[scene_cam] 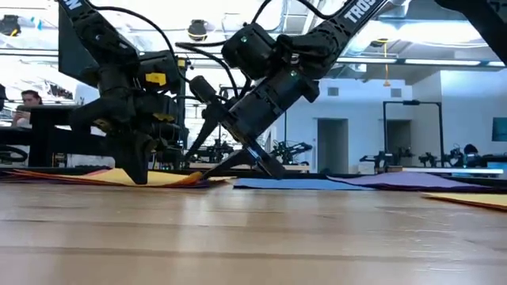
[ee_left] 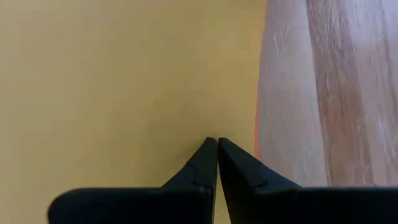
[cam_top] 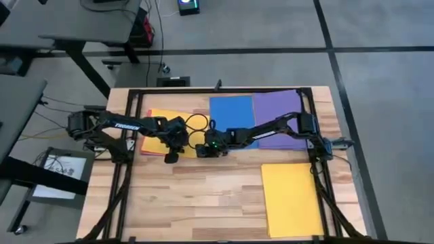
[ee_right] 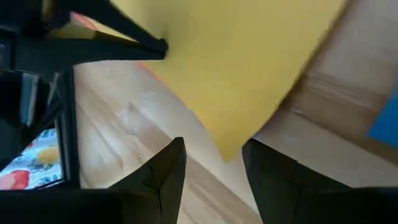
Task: Organize paper
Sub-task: Stack the yellow paper on the bottom right yellow papers
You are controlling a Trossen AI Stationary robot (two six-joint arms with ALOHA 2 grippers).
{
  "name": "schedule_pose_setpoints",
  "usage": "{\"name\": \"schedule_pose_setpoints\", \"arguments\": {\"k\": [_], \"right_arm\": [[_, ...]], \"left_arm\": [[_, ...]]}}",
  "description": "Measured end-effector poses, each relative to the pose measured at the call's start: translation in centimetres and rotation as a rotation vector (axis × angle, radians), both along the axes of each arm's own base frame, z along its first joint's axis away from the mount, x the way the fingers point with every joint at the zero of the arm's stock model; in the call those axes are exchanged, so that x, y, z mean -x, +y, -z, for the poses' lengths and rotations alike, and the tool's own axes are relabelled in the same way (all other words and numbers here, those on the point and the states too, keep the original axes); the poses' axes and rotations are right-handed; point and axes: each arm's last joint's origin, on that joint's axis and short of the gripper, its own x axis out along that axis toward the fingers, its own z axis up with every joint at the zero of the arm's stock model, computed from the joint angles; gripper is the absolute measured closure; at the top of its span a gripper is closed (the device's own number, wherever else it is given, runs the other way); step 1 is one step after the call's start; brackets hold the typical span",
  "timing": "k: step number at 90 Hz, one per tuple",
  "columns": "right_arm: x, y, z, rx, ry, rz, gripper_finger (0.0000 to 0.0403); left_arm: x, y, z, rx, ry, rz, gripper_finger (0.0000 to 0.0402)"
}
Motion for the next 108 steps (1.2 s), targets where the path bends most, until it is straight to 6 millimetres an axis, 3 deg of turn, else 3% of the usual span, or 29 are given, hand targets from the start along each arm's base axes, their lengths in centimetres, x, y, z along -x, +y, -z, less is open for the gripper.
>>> {"name": "schedule_pose_setpoints", "arguments": {"k": [64, 108], "right_arm": [[0.3, -0.9, -0.9, -0.063, -0.002, 0.010, 0.0251], [0.6, -1.1, -0.2, -0.020, 0.068, 0.075, 0.0251]], "left_arm": [[0.0, 0.0, 0.1, 0.001, 0.005, -0.002, 0.0400], [0.1, 0.0, 0.1, 0.001, 0.007, -0.002, 0.0400]]}}
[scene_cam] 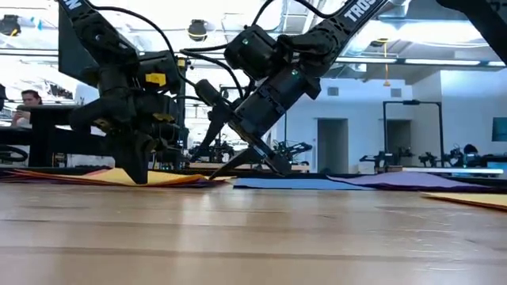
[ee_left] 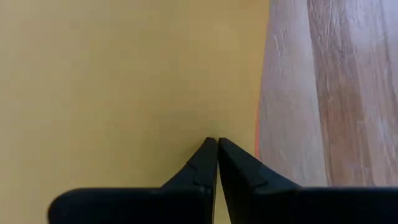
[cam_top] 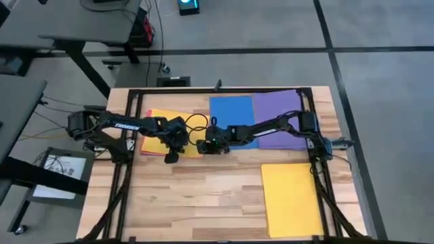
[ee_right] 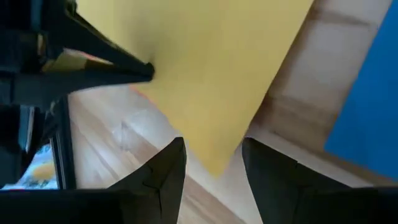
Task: Organize paper
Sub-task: Stack the yellow paper on the bottom right yellow papers
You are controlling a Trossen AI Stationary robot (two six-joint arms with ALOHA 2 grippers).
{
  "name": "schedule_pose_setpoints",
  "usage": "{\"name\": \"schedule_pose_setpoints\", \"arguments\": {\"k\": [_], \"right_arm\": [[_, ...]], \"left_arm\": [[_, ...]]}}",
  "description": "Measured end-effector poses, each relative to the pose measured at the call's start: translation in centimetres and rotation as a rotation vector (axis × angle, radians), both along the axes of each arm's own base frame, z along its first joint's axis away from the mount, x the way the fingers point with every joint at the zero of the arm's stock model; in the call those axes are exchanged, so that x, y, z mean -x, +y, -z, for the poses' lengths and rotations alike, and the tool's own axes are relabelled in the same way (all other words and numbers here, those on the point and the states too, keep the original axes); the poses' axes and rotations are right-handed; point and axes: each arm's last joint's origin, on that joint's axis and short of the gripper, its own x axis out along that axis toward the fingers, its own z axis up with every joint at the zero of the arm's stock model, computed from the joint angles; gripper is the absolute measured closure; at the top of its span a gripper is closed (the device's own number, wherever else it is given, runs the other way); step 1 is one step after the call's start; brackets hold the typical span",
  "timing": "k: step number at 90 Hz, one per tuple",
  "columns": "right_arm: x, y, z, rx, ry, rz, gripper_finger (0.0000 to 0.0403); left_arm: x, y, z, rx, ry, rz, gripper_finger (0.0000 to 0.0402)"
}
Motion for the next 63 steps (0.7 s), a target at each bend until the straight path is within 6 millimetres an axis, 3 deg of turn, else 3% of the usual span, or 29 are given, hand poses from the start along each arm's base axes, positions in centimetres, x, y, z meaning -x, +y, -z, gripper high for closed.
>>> {"name": "schedule_pose_setpoints", "arguments": {"k": [63], "right_arm": [[0.09, 0.42, 0.21, 0.020, 0.025, 0.046, 0.0251]], "left_arm": [[-0.01, -0.01, 0.00, 0.000, 0.000, 0.000, 0.0400]]}}
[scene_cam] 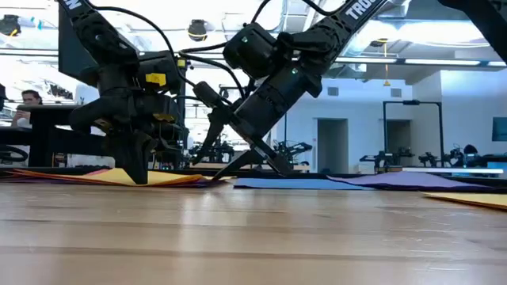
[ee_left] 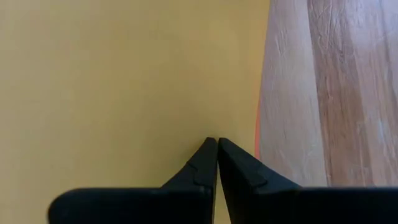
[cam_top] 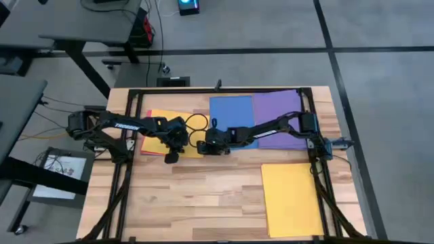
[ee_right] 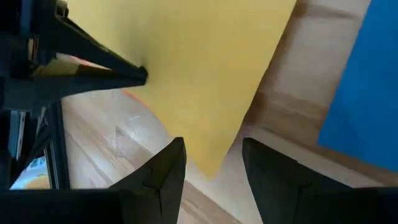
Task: Organize paper
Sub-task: Stack the yellow paper on the bottom right yellow papers
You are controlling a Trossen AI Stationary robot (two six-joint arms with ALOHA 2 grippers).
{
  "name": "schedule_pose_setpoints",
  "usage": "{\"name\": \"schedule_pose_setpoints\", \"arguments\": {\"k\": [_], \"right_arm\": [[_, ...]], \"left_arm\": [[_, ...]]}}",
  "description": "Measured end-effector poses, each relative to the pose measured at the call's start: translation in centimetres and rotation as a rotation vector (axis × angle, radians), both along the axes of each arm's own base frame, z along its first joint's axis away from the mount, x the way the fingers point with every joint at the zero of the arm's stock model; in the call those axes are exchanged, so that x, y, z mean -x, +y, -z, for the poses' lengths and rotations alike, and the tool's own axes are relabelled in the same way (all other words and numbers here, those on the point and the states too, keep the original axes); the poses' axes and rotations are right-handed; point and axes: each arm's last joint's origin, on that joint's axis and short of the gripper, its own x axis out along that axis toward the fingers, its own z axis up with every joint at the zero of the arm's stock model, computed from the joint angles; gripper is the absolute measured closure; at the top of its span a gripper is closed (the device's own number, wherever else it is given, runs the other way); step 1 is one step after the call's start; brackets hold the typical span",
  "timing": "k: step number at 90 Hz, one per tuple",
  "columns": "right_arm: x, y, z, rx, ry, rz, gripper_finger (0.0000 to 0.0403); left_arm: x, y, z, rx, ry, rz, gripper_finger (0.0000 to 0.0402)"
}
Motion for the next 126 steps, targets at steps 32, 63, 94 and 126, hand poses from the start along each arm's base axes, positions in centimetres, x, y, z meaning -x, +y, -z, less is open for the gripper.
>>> {"name": "schedule_pose_setpoints", "arguments": {"k": [32, 63, 94, 126], "right_arm": [[-0.5, 0.0, 1.4, -0.031, -0.021, 0.002, 0.0251], [-0.5, -0.1, 1.3, -0.010, -0.020, -0.005, 0.0251], [-0.5, -0.1, 0.8, 0.024, -0.040, -0.021, 0.0251], [-1.2, 0.0, -1.2, 0.080, 0.058, -0.067, 0.0251]], "left_arm": [[0.0, 0.0, 0.0, 0.002, 0.003, -0.006, 0.0400], [0.0, 0.0, -0.1, 0.008, 0.005, -0.017, 0.0400], [0.0, 0.0, -0.1, 0.008, 0.005, -0.016, 0.0400], [-0.1, 0.0, -0.1, 0.010, 0.005, -0.019, 0.0400]]}}
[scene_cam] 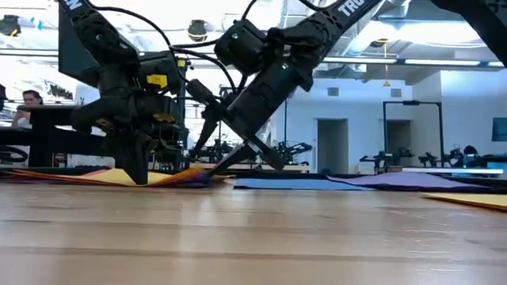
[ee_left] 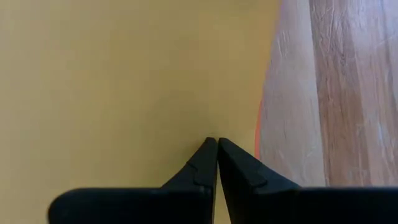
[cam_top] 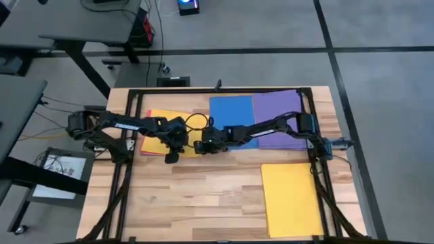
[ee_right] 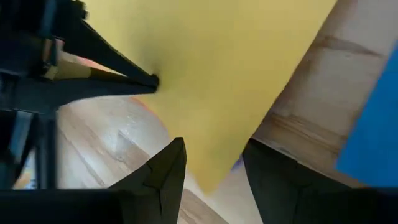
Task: Organize paper
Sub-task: Stack the yellow paper on the bottom right yellow papers
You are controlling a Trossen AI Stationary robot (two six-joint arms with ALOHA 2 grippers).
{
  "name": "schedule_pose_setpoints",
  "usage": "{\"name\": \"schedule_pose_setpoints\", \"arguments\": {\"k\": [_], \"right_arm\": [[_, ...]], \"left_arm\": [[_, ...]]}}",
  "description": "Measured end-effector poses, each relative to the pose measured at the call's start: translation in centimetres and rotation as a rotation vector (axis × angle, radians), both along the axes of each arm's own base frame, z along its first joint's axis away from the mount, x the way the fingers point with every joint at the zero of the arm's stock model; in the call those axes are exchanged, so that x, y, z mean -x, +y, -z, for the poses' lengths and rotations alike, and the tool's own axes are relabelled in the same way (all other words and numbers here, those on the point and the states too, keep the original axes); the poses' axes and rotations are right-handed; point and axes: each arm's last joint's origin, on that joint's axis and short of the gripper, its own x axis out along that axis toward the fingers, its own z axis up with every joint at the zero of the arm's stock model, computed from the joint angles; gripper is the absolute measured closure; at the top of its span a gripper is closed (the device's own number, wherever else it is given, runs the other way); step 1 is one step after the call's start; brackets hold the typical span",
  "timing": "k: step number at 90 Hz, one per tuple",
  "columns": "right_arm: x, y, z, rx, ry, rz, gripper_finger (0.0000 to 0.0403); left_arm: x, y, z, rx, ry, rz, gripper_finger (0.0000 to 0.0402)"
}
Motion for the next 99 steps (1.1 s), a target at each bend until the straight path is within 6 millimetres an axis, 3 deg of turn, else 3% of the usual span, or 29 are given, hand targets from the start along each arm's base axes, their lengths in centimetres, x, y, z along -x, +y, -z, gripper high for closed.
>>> {"name": "schedule_pose_setpoints", "arguments": {"k": [17, 42, 72, 85, 99], "right_arm": [[-0.5, 0.0, -1.0, 0.019, -0.015, -0.020, 0.0251], [0.1, 0.0, -0.3, 0.014, 0.076, -0.007, 0.0251], [-0.1, 0.1, -0.4, 0.041, 0.054, 0.009, 0.0251], [-0.3, 0.4, 1.2, 0.022, 0.066, 0.017, 0.0258], [-0.7, 0.5, 1.5, -0.003, 0.031, -0.010, 0.0269]], "left_arm": [[0.0, 0.0, 0.0, 0.000, 0.000, -0.001, 0.0400], [0.0, 0.0, 0.0, 0.001, 0.000, -0.002, 0.0400], [0.0, 0.0, 0.0, 0.001, 0.000, 0.000, 0.0400], [0.0, 0.0, 0.0, 0.001, -0.001, -0.002, 0.0400], [0.0, 0.0, 0.0, 0.005, 0.001, -0.010, 0.0400]]}}
